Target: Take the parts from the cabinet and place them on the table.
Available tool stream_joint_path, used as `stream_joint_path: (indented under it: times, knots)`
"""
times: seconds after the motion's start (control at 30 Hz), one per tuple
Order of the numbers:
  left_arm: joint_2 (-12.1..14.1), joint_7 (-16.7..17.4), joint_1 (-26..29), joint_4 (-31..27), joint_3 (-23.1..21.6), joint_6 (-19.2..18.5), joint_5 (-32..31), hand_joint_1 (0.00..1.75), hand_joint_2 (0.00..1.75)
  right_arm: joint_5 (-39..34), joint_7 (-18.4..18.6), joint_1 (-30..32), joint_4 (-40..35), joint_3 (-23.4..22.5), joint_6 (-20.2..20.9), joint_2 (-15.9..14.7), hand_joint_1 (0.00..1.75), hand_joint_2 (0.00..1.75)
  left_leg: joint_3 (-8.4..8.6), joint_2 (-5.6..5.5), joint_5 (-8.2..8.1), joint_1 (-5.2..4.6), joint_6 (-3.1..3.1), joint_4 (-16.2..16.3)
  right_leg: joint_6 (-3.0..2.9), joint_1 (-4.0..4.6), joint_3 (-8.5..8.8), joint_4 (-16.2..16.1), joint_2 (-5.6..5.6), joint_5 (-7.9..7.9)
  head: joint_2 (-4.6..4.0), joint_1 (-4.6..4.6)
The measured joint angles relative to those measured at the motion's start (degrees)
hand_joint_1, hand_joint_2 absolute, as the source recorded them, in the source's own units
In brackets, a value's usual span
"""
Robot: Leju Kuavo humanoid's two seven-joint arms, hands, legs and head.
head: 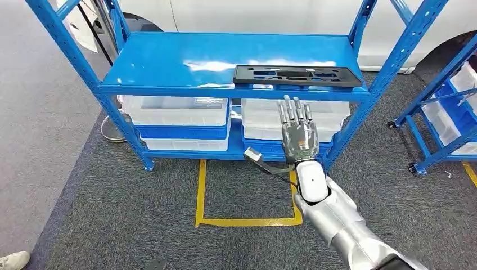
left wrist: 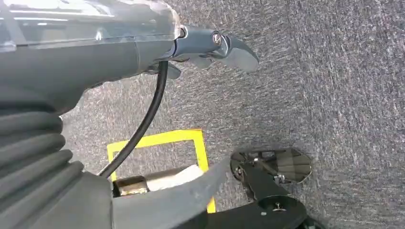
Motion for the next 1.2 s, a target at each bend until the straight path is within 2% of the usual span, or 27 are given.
stream_joint_path:
  times: [0.1, 0.2, 0.4, 0.47, 0.63, 0.73, 0.77, 0.8, 0.83, 0.87, 0.93, 0.97, 1.0, 1.03, 1.1, 1.13, 1.17, 1.2]
  knots:
    - [-0.1, 0.2, 0.0, 0.0, 0.0, 0.3, -0.7, 0.0, 0.0, 0.0, 1.9, -1.0, 0.7, 3.0, 0.0, -0.3, 0.0, 1.75, -0.02, 0.01, 0.0, 0.01, 0.0, 0.0, 0.0, 0.01, -0.01, 0.0, 0.02, 0.0, 0.0, 0.0]
    - [-0.2, 0.2, 0.0, 0.0, 0.0, 0.4, -0.8, 0.0, 0.0, -0.1, 2.1, -1.7, 1.5, 4.3, 0.0, -0.4, 0.0, 1.75, -0.02, 0.02, 0.0, 0.0, 0.0, 0.0, 0.0, 0.01, -0.01, 0.0, 0.03, 0.0, 0.0, 0.0]
    - [-0.4, 0.2, 0.0, 0.0, 0.0, 0.2, -1.0, 0.0, 0.0, -1.5, -1.1, -3.4, 5.4, 6.2, 0.0, -0.2, 0.0, 1.75, -0.05, 0.01, 0.0, 0.0, 0.0, 0.0, 0.0, -0.01, -0.01, 0.0, 0.01, 0.0, 0.0, 0.0]
    - [-0.4, 0.1, 0.0, 0.0, 0.0, 0.1, -1.4, 0.0, 0.0, -2.0, -1.9, -3.5, 6.5, 6.3, 0.0, -0.2, 0.0, 1.75, -0.17, 0.0, -0.05, -0.05, 0.08, 0.2, 0.11, -0.28, -0.02, -0.1, 0.01, 0.09, 0.0, -0.02]
    - [-0.4, -0.2, 0.0, 0.0, 0.0, -0.7, -1.9, 0.0, 0.0, -2.4, -2.7, -3.5, 8.7, 6.3, 0.0, -0.2, 0.0, 1.75, -0.47, -0.01, -0.2, -0.05, 0.31, 0.7, 0.28, -0.31, -0.08, -0.1, 0.0, 0.18, 0.0, 0.0]
    - [-0.3, -0.4, 0.0, 0.0, 0.0, -0.6, -2.1, 0.0, 0.0, -3.1, -3.1, -3.6, 9.5, 6.1, 0.0, -0.2, 0.0, 1.75, -0.84, -0.01, -0.41, -0.07, 0.68, 1.0, 0.62, -0.33, -0.17, -0.2, -0.01, 0.28, 0.0, 0.0]
    - [-0.3, -0.5, 0.0, 0.0, 0.0, -0.6, -2.3, 0.0, 0.0, -3.1, -3.2, -3.7, 9.7, 6.0, 0.0, -0.2, 0.0, 1.75, -0.88, -0.01, -0.34, -0.09, 0.87, 0.9, 0.89, -0.32, -0.08, -0.5, -0.01, 0.46, 0.0, -0.02]
    - [-0.4, -0.5, 0.0, 0.0, -0.1, -0.6, -2.6, 0.0, 0.0, -3.2, -3.3, -3.9, 9.9, 5.8, 0.0, -0.2, 0.0, 1.75, -0.59, -0.01, -0.01, 0.15, 1.36, 0.0, 1.21, 0.08, 0.2, -0.8, -0.03, 0.54, 0.0, 0.0]
    - [-0.4, -0.6, 0.0, 0.0, -0.1, -0.6, -2.6, 0.0, 0.0, -3.3, -3.3, -4.0, 10.1, 5.6, 0.0, -0.2, 0.0, 1.75, 0.12, 0.16, 0.47, 0.69, 1.65, -0.8, 1.26, -0.28, 0.14, -0.3, 0.09, 0.14, 0.0, 0.02]
    - [-0.4, -0.6, -0.1, 0.0, -0.1, -0.5, -2.6, 0.0, 0.0, -3.4, -3.3, -4.3, 10.2, 5.5, 0.0, -0.2, 0.0, 1.75, 0.41, 0.12, 0.53, 0.8, 1.9, -1.3, 1.22, -0.13, -1.19, 2.2, 0.28, -1.18, 0.0, 0.15]
    - [-0.4, -0.6, -0.2, 0.0, -0.2, -0.5, -2.8, 0.0, 0.0, -3.4, -3.4, -4.3, 10.6, 5.3, 0.0, -0.3, 0.0, 1.75, 0.54, 0.14, 0.18, 0.76, 2.17, -1.3, 1.48, -0.25, -6.39, 11.4, 0.59, -4.5, 0.0, 0.15]
    - [-0.4, -0.6, -0.2, 0.0, -0.2, -0.5, -3.0, 0.0, 0.0, -3.4, -3.4, -4.1, 10.8, 5.1, 0.0, -0.4, 0.0, 1.75, 0.78, 0.12, -0.11, 0.75, 2.14, -1.3, 1.64, -0.32, -9.06, 15.5, 0.61, -5.34, 0.0, 0.13]
    - [-0.4, -0.6, -0.2, 0.0, -0.3, -0.5, -3.1, 0.0, 0.0, -3.3, -3.4, -3.8, 11.0, 5.1, 0.0, -0.4, 0.0, 1.75, 1.18, 0.07, -0.43, 0.79, 2.02, -1.2, 1.73, -0.4, -10.66, 17.2, 0.6, -4.6, 0.0, 0.13]
    - [-0.4, -0.6, -0.1, 0.0, -0.3, -0.5, -3.1, 0.0, 0.0, -3.1, -3.4, -3.7, 11.2, 5.0, 0.0, -0.4, 0.0, 1.75, 1.83, 0.02, -0.87, 0.9, 1.87, -1.2, 1.76, -0.5, -10.72, 15.7, 0.59, -2.3, 0.0, 0.13]
    - [-0.5, -0.6, -0.1, 0.0, -0.4, -0.5, -3.1, 0.0, 0.0, -3.0, -3.4, -3.9, 11.4, 4.7, -0.1, -0.5, 0.0, 1.75, 3.58, -0.13, -2.17, 1.15, 1.39, -1.1, 1.73, -0.74, -7.6, 6.7, 0.41, 4.91, 0.0, 0.13]
    - [-0.5, -0.6, -0.1, 0.0, -0.5, -0.5, -3.1, 0.0, 0.0, -2.8, -3.3, -3.9, 11.5, 4.5, -0.1, -0.7, 0.0, 1.75, 4.44, -0.11, -2.96, 1.25, 0.92, -1.1, 1.65, -0.64, -6.32, 2.8, -0.07, 6.61, 0.0, 0.13]
    - [-0.4, -0.5, -0.1, 0.3, -0.4, -0.4, -3.2, 0.0, 0.0, -2.6, -3.3, -4.0, 11.7, 4.5, 0.0, -0.8, 0.0, 1.75, 4.27, -0.22, -3.24, 0.91, 0.47, -1.4, 1.41, 0.07, -6.14, 3.6, -0.45, 5.84, 0.0, 0.18]
    - [-0.4, -0.5, -0.4, 0.3, -0.5, -0.4, -3.2, 0.0, 0.0, -2.5, -3.3, -4.0, 11.7, 4.3, -0.1, -0.8, 0.0, 1.75, 4.24, -0.2, -3.35, 0.75, -0.01, -1.3, 0.89, 0.26, -5.53, 2.0, -0.43, 4.91, 0.0, 0.2]
